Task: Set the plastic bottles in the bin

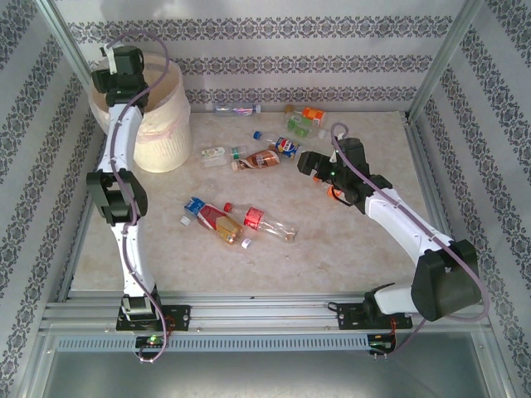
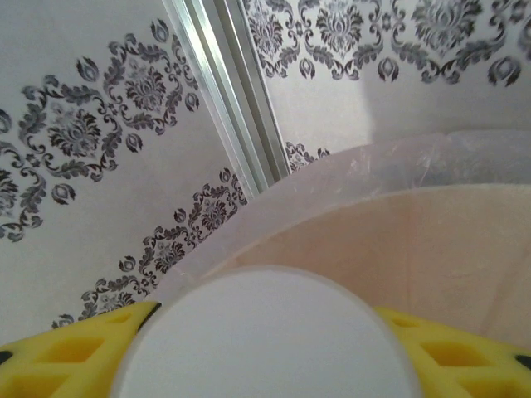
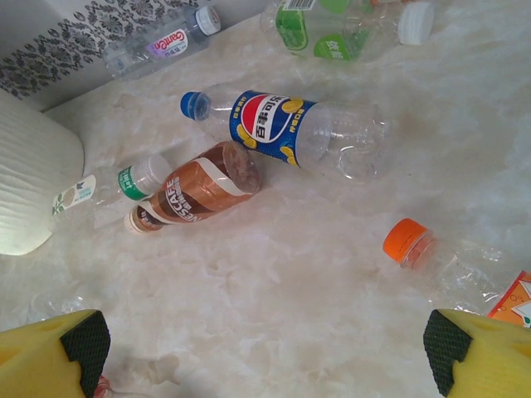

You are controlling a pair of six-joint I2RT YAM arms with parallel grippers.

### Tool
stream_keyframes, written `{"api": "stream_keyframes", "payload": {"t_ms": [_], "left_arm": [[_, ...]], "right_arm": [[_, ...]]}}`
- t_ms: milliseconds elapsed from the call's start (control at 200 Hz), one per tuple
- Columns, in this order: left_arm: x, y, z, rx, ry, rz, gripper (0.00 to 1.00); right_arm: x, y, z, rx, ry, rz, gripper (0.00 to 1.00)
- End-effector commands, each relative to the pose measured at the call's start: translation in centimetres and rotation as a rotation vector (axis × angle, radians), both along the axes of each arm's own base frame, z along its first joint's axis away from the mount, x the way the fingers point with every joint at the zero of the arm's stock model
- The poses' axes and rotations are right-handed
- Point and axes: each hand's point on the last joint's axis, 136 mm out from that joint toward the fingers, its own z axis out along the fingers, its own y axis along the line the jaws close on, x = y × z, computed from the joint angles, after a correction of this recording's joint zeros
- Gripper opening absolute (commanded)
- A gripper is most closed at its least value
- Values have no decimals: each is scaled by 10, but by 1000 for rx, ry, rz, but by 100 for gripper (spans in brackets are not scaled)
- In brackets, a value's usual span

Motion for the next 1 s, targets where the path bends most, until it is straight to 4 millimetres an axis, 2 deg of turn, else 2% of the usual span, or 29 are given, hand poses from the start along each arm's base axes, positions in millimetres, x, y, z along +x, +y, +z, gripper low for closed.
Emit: {"api": "stream_keyframes", "payload": {"t_ms": [0,165,355,739,889,994], "left_arm": [[-5,9,0,12,29,59,67],[1,-11,9,0,16,3,86],[-6,-34,29,-72,-34,-60,99],[-27,-102,68,-306,-134,-274,100],[-38,-137,89,-392,-199,-402,100],[-48,-161,95,-425,-213,-468,100]], "right_arm": [[1,-2,6,8,2,-11,98],[-2,-7,4,1,6,-32,98],[-3,-10,6,-14,-6,-44,98],[-6,-13,10,-2,-35,-59,98],[-8,-18,14,-5,-68,-76,98],[-9,-19,18,-2,-94,-77,98]]}}
